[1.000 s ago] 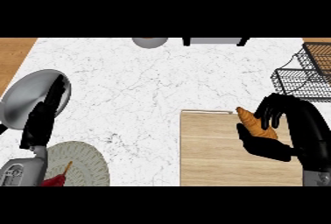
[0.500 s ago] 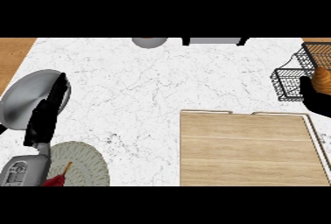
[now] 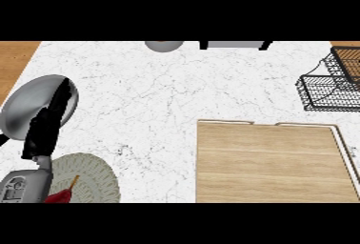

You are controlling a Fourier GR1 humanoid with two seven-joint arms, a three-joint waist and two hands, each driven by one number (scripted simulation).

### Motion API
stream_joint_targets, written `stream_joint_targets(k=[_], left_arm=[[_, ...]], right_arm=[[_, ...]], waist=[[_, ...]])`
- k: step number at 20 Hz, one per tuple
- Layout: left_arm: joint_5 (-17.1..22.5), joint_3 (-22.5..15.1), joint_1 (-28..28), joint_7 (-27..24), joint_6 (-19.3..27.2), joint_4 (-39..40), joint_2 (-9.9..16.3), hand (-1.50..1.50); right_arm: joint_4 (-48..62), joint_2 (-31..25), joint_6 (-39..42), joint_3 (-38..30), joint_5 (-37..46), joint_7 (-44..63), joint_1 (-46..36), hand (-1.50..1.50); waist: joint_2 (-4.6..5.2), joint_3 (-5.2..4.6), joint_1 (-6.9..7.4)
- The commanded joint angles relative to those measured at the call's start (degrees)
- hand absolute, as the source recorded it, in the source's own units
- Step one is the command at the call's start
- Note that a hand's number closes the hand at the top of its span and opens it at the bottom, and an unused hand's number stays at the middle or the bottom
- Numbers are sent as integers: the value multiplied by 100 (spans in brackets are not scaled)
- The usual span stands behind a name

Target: Pick the croissant from the tray and place it in the tiered basket

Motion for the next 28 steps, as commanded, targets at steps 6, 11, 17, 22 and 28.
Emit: stream_joint_targets(k=[6, 11, 17, 22, 28], left_arm=[[-118, -164, 72, 356, -32, -436, -75, 0], [-150, -37, 145, -280, 44, 5, -103, 0], [-148, -104, 185, 27, -19, -292, -220, 0], [-80, 46, 316, -221, -161, -152, -75, 0], [-114, -6, 213, 41, -174, -390, -114, 0]], right_arm=[[1927, -644, -671, 396, 1695, -1080, -508, 150], [3282, -893, -1441, 246, 2233, -2023, -523, 150], [4524, -1108, -1211, 90, 2209, -2902, -1331, 150], [5481, -1181, -1114, -95, 2003, -3838, -1463, 150], [6852, -1111, -1211, -188, 2113, -4400, -1844, 150]], waist=[[45, 5, 165], [49, 4, 103], [18, 3, 60], [24, 3, 67], [43, 7, 123]])
